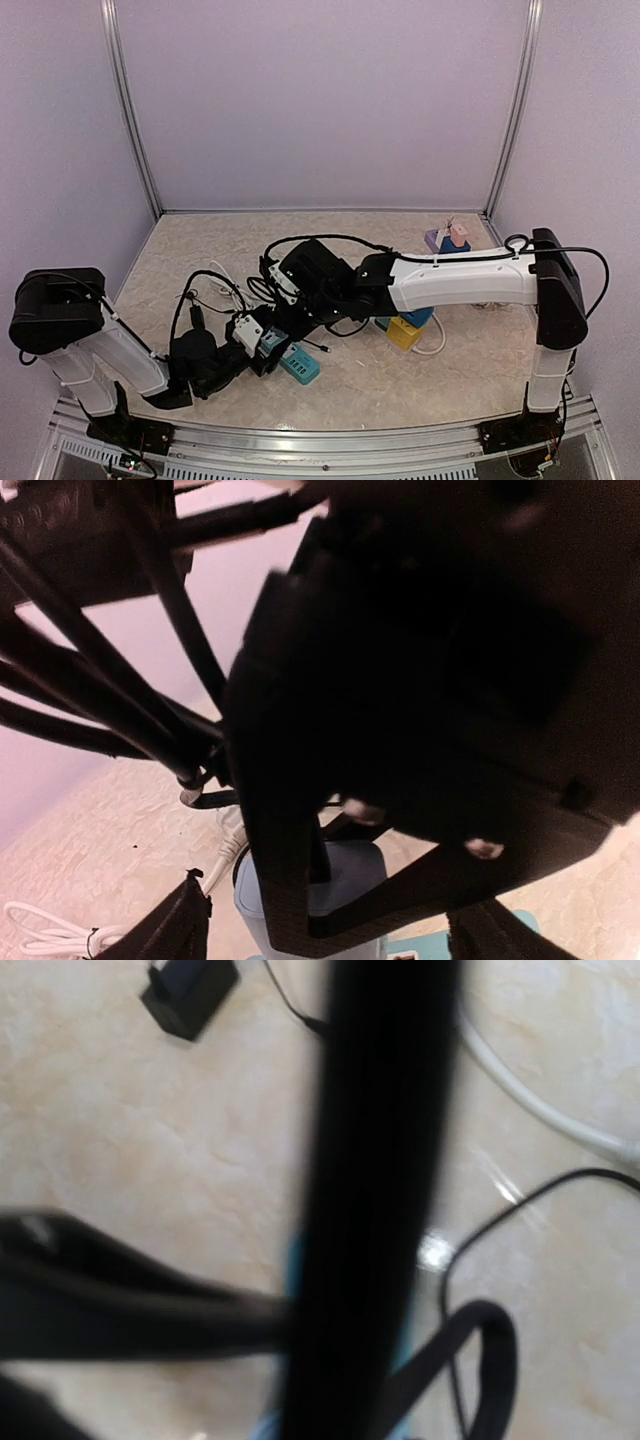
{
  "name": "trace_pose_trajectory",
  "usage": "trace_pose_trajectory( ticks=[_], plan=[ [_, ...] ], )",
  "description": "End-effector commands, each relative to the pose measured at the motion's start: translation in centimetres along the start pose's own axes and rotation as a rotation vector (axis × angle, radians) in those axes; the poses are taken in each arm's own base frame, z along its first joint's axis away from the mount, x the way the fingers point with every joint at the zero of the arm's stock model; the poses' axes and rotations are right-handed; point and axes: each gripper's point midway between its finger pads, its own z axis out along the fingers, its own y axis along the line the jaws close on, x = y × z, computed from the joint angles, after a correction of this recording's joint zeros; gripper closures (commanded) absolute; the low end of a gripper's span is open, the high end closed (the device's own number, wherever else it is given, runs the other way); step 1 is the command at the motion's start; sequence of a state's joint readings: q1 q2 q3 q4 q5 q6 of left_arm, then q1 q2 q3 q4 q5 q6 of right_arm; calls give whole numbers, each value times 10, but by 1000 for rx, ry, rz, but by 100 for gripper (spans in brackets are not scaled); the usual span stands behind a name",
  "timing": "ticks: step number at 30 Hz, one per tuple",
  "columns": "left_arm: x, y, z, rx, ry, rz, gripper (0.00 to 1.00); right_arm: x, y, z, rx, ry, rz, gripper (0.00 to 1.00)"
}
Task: Insert the plug
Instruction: Insert the plug into the socket.
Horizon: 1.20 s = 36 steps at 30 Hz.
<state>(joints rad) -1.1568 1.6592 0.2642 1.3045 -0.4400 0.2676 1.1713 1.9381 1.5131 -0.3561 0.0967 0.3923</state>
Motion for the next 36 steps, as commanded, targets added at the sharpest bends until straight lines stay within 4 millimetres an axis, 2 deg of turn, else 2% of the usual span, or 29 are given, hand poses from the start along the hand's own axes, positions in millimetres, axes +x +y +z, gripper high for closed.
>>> trace_pose_trajectory(
  ticks=[1,2,5,12,16,20,22,24,30,36],
  plan=[
    [-56,21,-17,-127,-208,-41,8,5,-23,4,109,34,-26,100],
    [-54,26,-21,-161,-195,-29,3,4,-26,4,122,35,-24,100],
    [-42,35,-39,-238,-140,-34,1,3,-27,7,134,49,-26,100],
    [-13,81,-93,-464,-95,-378,1,3,-15,34,85,81,-48,100],
    [-3,104,-107,-616,-33,-418,1,4,-17,44,101,91,-70,100],
    [16,128,-128,-752,-22,-500,1,0,-7,53,54,76,-80,100],
    [21,134,-134,-762,-36,-540,1,-1,-6,56,54,78,-83,100],
    [34,137,-141,-766,-11,-515,1,-2,-6,57,56,76,-81,100],
    [41,148,-153,-794,-28,-568,1,1,-11,60,89,110,-105,100],
    [44,152,-157,-800,-28,-574,1,14,-13,66,95,166,-118,100]
  ],
)
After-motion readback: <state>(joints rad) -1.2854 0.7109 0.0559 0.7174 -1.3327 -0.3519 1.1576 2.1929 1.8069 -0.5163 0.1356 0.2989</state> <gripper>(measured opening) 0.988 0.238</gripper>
